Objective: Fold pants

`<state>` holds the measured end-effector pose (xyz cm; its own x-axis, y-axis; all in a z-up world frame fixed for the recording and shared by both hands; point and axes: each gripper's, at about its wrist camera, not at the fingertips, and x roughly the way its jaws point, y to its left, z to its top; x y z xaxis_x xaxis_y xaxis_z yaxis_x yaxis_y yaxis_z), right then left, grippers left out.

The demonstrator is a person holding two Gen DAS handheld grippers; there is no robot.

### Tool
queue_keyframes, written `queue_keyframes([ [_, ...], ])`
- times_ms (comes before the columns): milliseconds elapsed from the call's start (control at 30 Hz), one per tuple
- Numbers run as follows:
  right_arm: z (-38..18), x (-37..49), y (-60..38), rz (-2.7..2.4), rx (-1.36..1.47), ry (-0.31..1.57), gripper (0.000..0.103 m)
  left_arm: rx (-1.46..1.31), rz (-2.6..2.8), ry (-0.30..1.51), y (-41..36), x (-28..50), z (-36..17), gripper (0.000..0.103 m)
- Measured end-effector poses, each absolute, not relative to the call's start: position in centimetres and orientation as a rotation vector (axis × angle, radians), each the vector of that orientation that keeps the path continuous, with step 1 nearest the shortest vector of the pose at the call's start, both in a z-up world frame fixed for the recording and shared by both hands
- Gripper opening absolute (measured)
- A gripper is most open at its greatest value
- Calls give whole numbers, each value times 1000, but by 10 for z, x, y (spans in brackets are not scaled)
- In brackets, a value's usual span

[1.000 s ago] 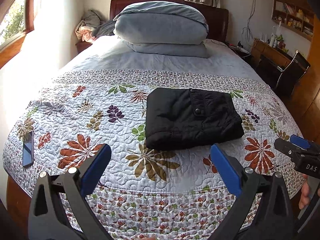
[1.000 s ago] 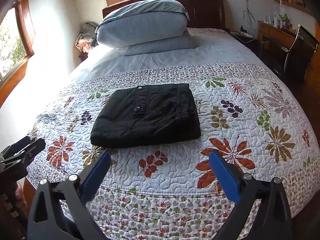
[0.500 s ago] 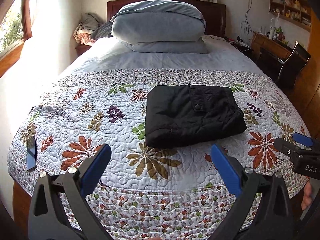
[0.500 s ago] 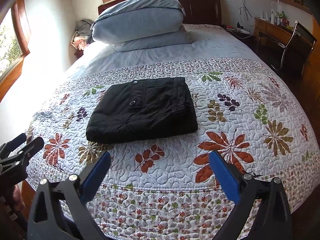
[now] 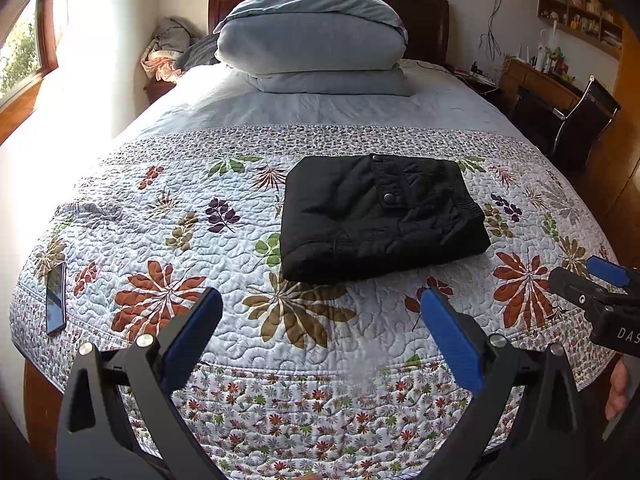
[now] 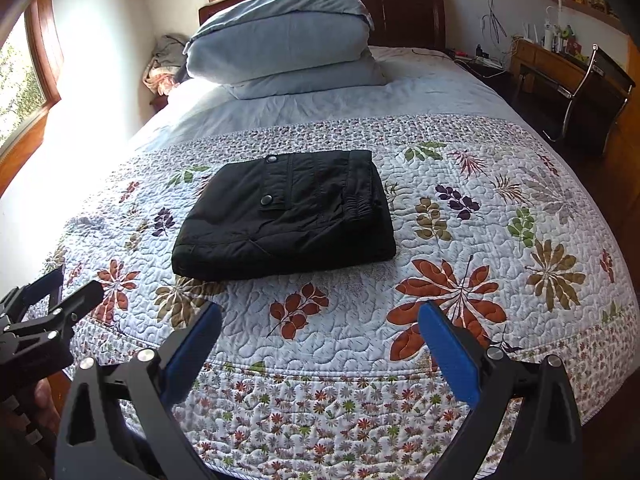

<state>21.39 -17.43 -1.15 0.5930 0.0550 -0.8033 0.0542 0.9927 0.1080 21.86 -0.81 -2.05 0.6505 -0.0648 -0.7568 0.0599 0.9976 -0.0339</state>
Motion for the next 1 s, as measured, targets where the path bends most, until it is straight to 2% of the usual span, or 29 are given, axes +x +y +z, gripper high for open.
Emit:
queue_keyframes([
  [1000,-16,213,-172,6,101,948,99,-8,-69,873,-9,221,-25,99],
])
